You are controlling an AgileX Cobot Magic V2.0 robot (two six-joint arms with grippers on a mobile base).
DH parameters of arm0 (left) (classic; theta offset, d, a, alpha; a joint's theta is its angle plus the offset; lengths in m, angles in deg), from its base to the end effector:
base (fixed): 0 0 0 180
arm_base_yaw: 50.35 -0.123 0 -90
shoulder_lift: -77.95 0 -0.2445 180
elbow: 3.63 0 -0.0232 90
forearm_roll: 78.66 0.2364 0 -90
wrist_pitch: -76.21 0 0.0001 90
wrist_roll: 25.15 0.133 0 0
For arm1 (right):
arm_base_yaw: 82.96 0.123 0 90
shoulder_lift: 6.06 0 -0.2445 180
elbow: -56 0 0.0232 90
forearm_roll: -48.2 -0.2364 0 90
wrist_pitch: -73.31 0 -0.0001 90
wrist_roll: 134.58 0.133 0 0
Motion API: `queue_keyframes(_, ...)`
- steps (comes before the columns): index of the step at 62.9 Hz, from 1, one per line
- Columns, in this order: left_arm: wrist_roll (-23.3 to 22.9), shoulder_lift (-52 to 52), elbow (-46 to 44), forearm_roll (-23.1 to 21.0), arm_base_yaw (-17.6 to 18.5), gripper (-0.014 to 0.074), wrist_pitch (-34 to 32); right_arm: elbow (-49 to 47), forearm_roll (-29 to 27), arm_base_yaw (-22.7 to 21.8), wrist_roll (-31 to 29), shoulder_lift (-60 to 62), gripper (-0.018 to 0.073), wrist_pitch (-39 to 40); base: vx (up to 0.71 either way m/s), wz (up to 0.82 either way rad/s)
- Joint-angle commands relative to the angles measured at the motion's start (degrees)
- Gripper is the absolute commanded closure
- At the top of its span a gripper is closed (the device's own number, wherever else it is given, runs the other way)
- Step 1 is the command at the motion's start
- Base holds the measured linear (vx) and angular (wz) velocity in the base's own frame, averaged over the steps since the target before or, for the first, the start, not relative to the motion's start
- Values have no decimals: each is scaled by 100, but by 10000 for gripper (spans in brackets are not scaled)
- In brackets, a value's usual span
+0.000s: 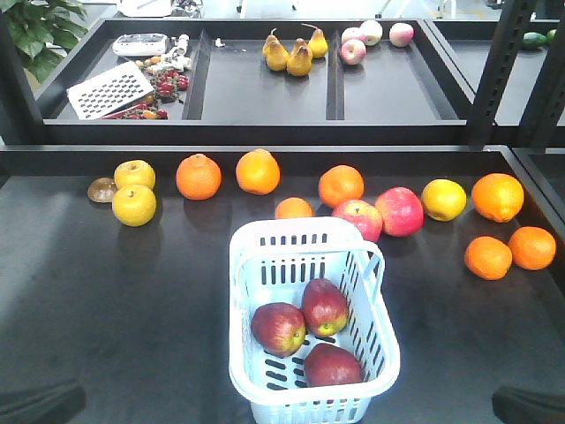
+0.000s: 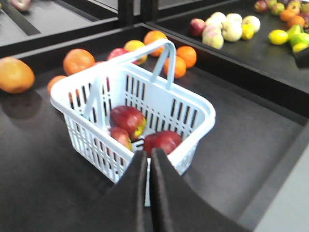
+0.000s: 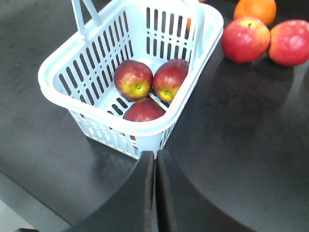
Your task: Pick three apples into basket with both arms
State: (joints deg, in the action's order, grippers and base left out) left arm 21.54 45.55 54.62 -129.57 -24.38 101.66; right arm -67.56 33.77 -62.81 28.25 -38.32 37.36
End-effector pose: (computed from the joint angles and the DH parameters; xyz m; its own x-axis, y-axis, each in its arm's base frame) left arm 0.1153 -0.1056 0.2371 -0.2843 0.1141 -0.9519 0.6926 0.7110 -0.1216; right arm 0.1232 0.0659 0.2088 -0.4768 -0.2742 -0.8351 -0.5021 0.8648 0.0027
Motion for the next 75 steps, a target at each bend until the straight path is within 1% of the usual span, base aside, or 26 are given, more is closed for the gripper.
queue_keyframes(1,-23,-37,-152,-186,16,603,-417,-134,-3,-15,50,110,564,508,0,0)
queue_keyframes(47,-23,-37,-152,-180,16,603,-391,-134,-24,-15,50,128,564,521,0,0)
queue_keyframes(53,-23,-37,-159,-226,16,603,-537,-134,-24,-15,50,128,564,521,0,0)
queue_keyframes(55,-23,-37,-159,-202,16,603,-552,-134,-24,-15,50,128,564,521,0,0)
queue_keyframes(58,-93,-51,-148,1,16,603,-570,-134,-24,-15,50,128,564,521,0,0)
queue_keyframes(60,-266,-56,-148,268,16,603,-532,-134,-30,-15,50,128,564,522,0,0)
queue_keyframes(62,-532,-56,-148,655,16,603,-521,-134,-30,-15,50,128,564,522,0,0)
queue_keyframes(64,-905,-56,-148,1124,16,603,-516,-134,-30,-15,50,128,564,522,0,0)
queue_keyframes(66,-1420,-56,-142,1723,16,603,-473,-134,-36,-15,50,128,564,522,0,0)
queue_keyframes(67,-1653,-56,-142,1824,16,603,-460,-134,-36,-15,50,128,564,522,0,0)
queue_keyframes(68,-2022,-56,-133,2132,16,603,-441,-134,-42,-15,50,128,564,522,0,0)
queue_keyframes(69,-2276,-56,-124,2332,16,603,-440,-134,-42,-15,50,128,564,522,0,0)
queue_keyframes(70,-2654,-56,-101,2618,16,603,-440,-134,-42,-15,50,128,564,522,0,0)
queue_keyframes(71,-2900,-56,-82,2806,16,603,-448,-134,-42,-15,50,128,564,522,0,0)
queue_keyframes(72,-3252,-56,-36,3088,16,603,-458,-134,-42,-15,50,128,564,522,0,0)
queue_keyframes(74,-3676,-56,39,3440,16,603,-526,-134,-42,-15,50,128,564,522,0,0)
queue_keyframes(75,-3965,-56,110,3676,16,603,-565,-134,-42,-15,50,128,564,522,0,0)
